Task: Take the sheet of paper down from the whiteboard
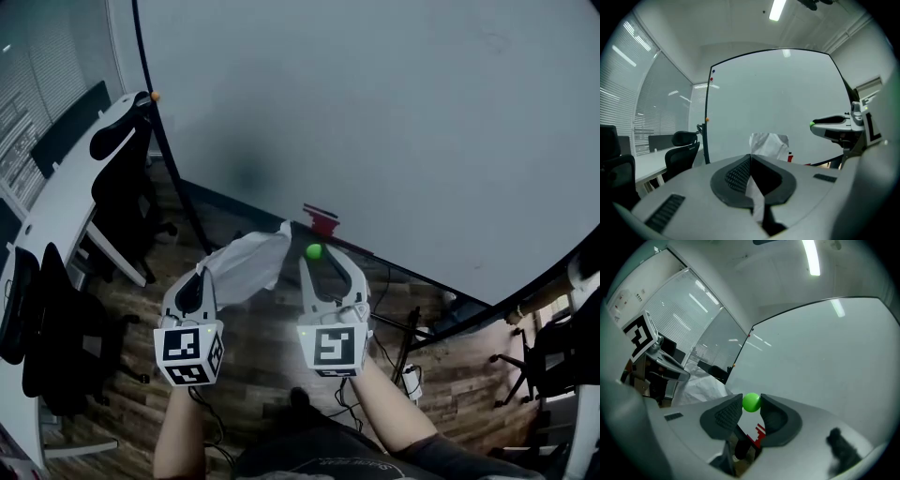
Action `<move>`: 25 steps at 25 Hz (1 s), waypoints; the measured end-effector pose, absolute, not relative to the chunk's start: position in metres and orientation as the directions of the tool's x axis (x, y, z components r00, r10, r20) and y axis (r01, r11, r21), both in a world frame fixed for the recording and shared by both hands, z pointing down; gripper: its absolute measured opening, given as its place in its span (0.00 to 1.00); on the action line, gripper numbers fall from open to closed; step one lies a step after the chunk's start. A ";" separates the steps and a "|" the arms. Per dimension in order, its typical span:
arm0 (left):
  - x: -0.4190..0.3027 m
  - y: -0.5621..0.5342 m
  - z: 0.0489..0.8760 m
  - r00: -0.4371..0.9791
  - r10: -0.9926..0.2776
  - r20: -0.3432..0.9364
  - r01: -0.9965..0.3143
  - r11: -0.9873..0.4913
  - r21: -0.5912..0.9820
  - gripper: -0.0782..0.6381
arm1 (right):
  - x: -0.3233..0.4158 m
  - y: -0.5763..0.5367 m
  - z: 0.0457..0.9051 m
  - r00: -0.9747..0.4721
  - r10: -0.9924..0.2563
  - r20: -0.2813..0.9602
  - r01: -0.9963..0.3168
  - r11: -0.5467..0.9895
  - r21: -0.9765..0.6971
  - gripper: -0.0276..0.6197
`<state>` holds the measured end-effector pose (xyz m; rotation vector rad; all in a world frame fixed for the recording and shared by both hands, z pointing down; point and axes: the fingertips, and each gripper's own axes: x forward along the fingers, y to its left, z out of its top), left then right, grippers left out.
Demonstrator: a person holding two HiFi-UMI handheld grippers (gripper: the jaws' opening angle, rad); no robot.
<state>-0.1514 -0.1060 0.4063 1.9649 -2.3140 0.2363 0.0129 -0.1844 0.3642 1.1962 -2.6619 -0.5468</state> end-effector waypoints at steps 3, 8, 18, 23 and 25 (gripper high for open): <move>-0.151 -0.084 0.406 -0.149 -0.975 0.164 -0.989 0.142 -0.049 0.12 | 0.011 -0.159 0.364 -0.658 -0.753 0.008 -0.687 0.605 0.404 0.24; -0.142 -0.046 0.405 -0.136 -0.978 0.158 -0.991 0.131 -0.042 0.12 | 0.014 -0.117 0.366 -0.660 -0.751 0.019 -0.682 0.610 0.402 0.24; -0.124 0.034 0.409 -0.113 -0.982 0.149 -0.994 0.112 -0.019 0.13 | 0.030 -0.038 0.373 -0.649 -0.760 0.038 -0.690 0.608 0.393 0.24; -0.113 0.056 0.409 -0.097 -0.985 0.145 -0.995 0.096 -0.013 0.12 | 0.037 -0.014 0.375 -0.645 -0.763 0.043 -0.690 0.606 0.395 0.24; -0.112 0.062 0.409 -0.096 -0.985 0.142 -0.995 0.095 -0.011 0.13 | 0.037 -0.008 0.376 -0.647 -0.761 0.046 -0.688 0.609 0.395 0.24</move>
